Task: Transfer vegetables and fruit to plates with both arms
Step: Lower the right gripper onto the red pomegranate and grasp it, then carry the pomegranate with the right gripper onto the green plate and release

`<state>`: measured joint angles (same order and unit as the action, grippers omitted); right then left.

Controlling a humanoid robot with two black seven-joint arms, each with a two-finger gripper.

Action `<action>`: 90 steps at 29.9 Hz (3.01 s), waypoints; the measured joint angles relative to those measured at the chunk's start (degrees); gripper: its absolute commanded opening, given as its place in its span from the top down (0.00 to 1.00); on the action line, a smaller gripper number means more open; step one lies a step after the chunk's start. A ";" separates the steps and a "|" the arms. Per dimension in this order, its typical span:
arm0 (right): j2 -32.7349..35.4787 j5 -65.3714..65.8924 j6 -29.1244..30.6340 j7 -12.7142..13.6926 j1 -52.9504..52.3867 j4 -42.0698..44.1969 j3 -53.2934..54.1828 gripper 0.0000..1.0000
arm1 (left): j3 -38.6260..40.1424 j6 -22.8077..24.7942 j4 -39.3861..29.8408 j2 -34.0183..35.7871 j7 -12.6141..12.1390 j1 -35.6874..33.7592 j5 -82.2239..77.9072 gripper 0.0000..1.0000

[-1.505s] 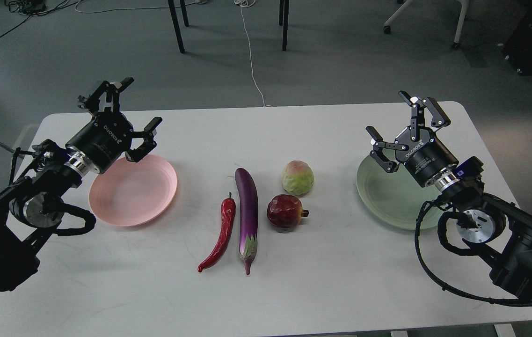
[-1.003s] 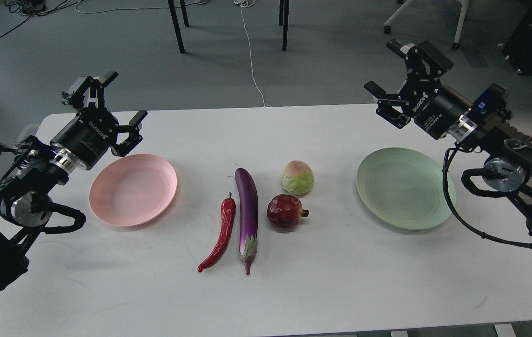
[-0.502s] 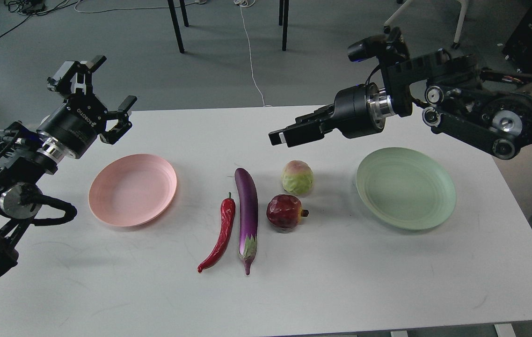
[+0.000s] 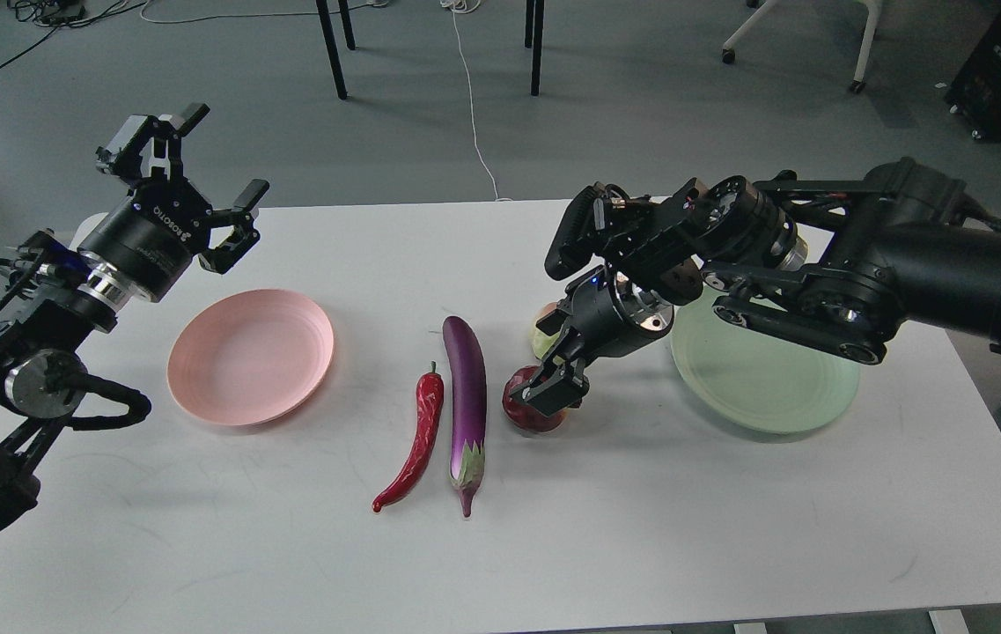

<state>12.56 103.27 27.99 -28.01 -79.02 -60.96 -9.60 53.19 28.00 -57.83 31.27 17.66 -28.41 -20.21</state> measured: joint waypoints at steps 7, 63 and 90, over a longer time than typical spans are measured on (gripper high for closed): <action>-3.67 0.01 0.00 0.01 0.51 2.83 -0.40 0.07 | 0.01 0.00 -0.01 0.11 -0.08 0.00 -0.01 0.00; 35.35 -0.23 -1.45 0.01 -10.92 -18.61 -4.43 0.58 | 0.17 0.00 0.01 -0.96 -0.03 0.72 -0.48 0.00; 31.65 4.40 -9.01 0.00 9.21 -0.84 -4.44 0.08 | -0.02 0.00 0.00 -1.76 -0.17 0.90 -0.71 0.00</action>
<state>44.21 107.66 18.98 -28.00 -69.81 -61.80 -14.04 53.17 28.00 -57.83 29.51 17.49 -27.51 -20.92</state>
